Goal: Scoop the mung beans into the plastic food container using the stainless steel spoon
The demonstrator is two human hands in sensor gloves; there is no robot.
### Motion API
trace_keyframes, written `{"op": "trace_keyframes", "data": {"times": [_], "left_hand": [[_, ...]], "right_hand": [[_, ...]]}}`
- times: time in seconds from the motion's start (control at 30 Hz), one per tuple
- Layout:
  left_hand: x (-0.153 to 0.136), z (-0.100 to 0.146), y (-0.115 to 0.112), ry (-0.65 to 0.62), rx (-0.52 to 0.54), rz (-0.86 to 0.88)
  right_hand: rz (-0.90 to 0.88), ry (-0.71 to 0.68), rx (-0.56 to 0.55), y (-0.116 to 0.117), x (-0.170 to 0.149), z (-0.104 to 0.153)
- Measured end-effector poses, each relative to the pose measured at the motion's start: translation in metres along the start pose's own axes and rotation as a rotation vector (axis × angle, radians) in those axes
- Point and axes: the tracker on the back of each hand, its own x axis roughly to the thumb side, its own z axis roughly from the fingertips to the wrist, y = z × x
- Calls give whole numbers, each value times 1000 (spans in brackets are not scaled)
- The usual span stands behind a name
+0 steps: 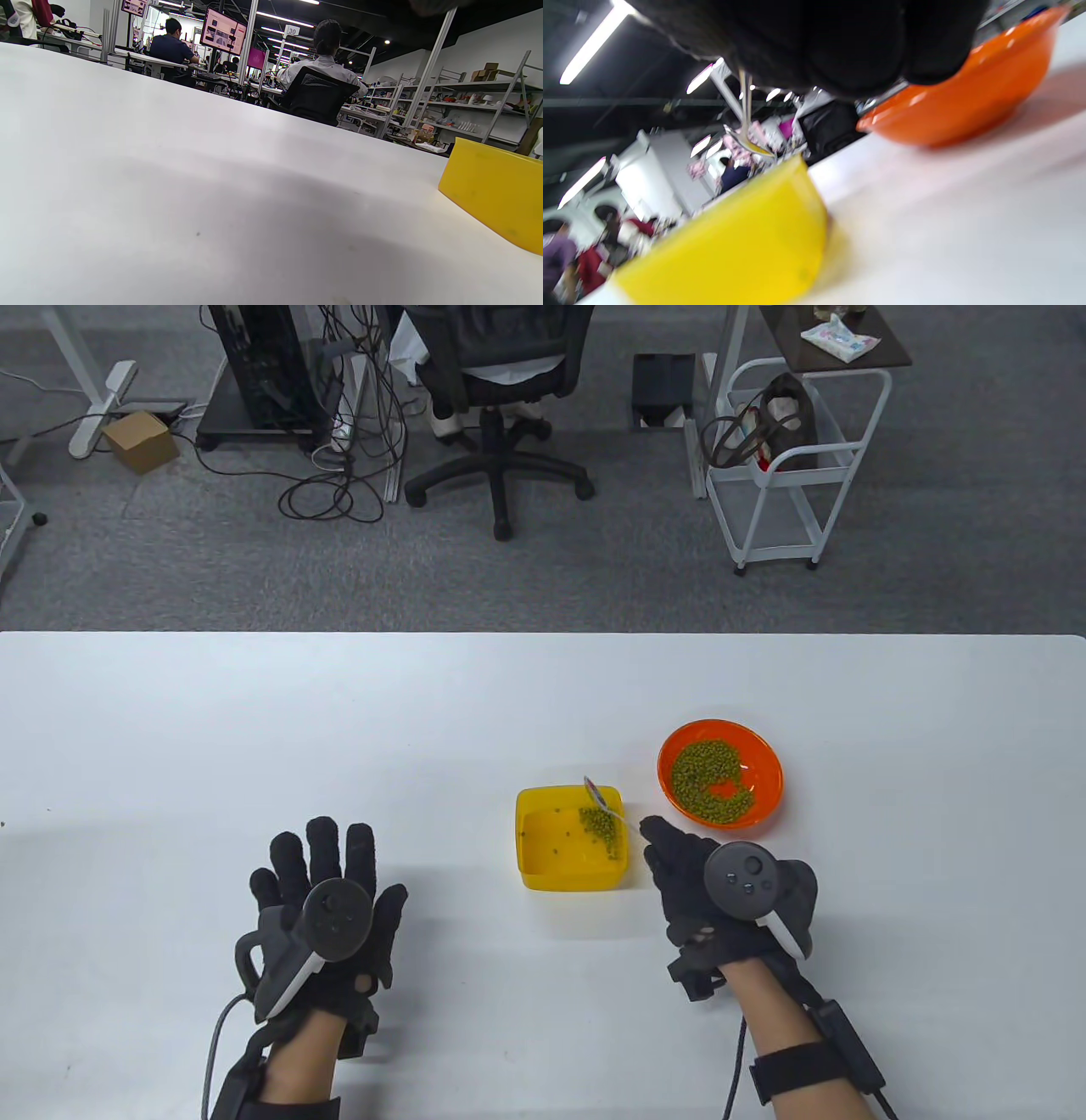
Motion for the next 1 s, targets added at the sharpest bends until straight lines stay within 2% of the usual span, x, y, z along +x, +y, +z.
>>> {"op": "trace_keyframes", "data": {"times": [0.03,0.13,0.33,0.43,0.8,0.87,1.0], "left_hand": [[0,0,0,1,0,0],[0,0,0,1,-3,-1],[0,0,-1,1,-5,-2],[-1,0,-1,4,-5,0],[-1,-1,-1,5,-4,0],[-1,-1,-1,5,-5,0],[-1,-1,-1,4,-3,2]], "right_hand": [[-6,48,-79,-8,-8,-1],[-7,146,-129,-18,-29,-1],[-128,288,-66,-14,-62,-3],[-218,311,-14,-8,-65,-7],[-336,389,47,-1,-76,-9],[-247,404,66,-2,-75,-8],[-30,407,28,-7,-69,-8]]}}
